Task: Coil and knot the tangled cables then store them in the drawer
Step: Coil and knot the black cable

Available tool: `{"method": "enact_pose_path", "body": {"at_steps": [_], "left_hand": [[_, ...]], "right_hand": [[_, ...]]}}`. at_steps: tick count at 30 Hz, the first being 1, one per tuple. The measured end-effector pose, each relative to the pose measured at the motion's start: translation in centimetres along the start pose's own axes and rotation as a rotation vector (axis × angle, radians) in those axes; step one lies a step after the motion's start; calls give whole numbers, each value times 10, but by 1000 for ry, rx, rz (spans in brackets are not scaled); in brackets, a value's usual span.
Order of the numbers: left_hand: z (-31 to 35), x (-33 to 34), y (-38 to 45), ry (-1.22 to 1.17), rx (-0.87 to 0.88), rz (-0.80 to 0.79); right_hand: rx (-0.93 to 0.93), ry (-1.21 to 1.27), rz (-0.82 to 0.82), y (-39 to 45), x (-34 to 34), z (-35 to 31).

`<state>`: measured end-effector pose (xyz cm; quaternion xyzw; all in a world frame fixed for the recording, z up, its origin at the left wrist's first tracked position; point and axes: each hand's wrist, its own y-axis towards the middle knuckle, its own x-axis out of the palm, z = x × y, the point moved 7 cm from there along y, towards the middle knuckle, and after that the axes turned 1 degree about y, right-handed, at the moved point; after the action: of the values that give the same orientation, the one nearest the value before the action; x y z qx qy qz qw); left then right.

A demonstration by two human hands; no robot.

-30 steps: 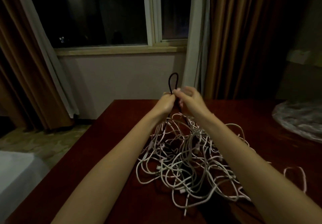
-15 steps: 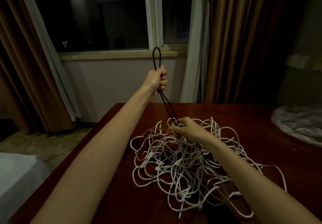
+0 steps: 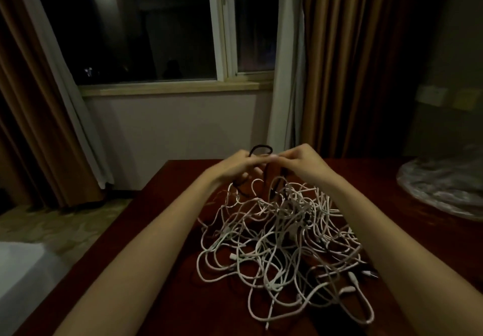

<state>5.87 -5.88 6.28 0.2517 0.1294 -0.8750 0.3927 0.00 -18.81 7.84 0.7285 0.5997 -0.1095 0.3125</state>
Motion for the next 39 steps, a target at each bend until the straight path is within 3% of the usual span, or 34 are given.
{"method": "enact_pose_path", "body": {"at_steps": [3, 6, 8, 11, 16, 19, 21, 26, 27, 29, 31, 34, 39], "left_hand": [[20, 8, -1, -6, 60, -41], [30, -1, -2, -90, 111, -57], [29, -9, -1, -161, 124, -30], [25, -15, -1, -200, 164, 64], [15, -16, 2, -353, 155, 243], [10, -18, 7, -628, 151, 341], [11, -20, 10, -835, 192, 340], [12, -28, 9, -1039, 210, 448], [11, -31, 7, -1011, 205, 493], [8, -33, 2, -721, 210, 556], [5, -22, 1, -418, 230, 495], [0, 0, -1, -100, 300, 374], [-1, 23, 0, -138, 230, 103]], "right_hand": [[-51, 14, 119, 8, -12, -8], [0, 246, 177, 1, -10, -3], [118, 442, 98, -7, 7, 10], [213, 497, -53, -20, 31, 21], [231, 451, -98, -21, 35, 27], [237, 435, -201, -25, 38, 31], [233, 310, -218, -29, 38, 38], [231, 41, -164, -33, 33, 55], [225, -1, -161, -31, 33, 55], [186, -96, -132, -27, 30, 51], [126, -102, -19, -20, 19, 42], [58, 82, 132, -13, 1, 27], [123, 277, 100, -5, 2, 20]]}}
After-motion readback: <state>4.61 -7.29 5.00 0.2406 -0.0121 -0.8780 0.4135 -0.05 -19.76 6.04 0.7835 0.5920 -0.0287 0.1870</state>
